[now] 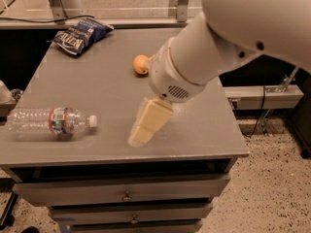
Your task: Move water bottle near blue chip bag
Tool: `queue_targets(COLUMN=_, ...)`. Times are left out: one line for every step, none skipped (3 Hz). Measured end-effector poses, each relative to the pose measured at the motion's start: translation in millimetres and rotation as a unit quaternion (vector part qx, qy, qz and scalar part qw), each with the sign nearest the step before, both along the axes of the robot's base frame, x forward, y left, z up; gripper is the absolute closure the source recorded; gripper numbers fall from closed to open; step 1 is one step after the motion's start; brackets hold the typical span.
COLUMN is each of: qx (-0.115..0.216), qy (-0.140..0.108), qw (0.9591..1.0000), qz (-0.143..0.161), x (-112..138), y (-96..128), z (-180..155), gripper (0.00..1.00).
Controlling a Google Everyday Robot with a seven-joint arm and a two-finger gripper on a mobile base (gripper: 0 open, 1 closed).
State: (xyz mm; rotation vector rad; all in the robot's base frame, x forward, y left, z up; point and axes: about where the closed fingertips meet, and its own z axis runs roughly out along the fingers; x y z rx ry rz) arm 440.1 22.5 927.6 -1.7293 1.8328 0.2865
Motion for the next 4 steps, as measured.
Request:
queue_targets(qx=0.037, qy=0.006, qw=0.999, qz=0.023, x=10.3, y=54.4, z=-20.0, gripper=0.0)
queue_targets(qx=0.068, qy=0.019, qw=0.9963, qz=0.049, x=15.1, y=111.3, z=-43.6, gripper=0.0)
queue_targets(qx=0.088, qy=0.02, qw=0.9935, qz=0.07, x=20.6, y=156.5, z=-57.2, gripper=0.0)
queue_targets(qx=0.102, qy=0.017, qw=0.9918, qz=0.076, x=26.5, y=182.1, z=-69.5, gripper=0.17)
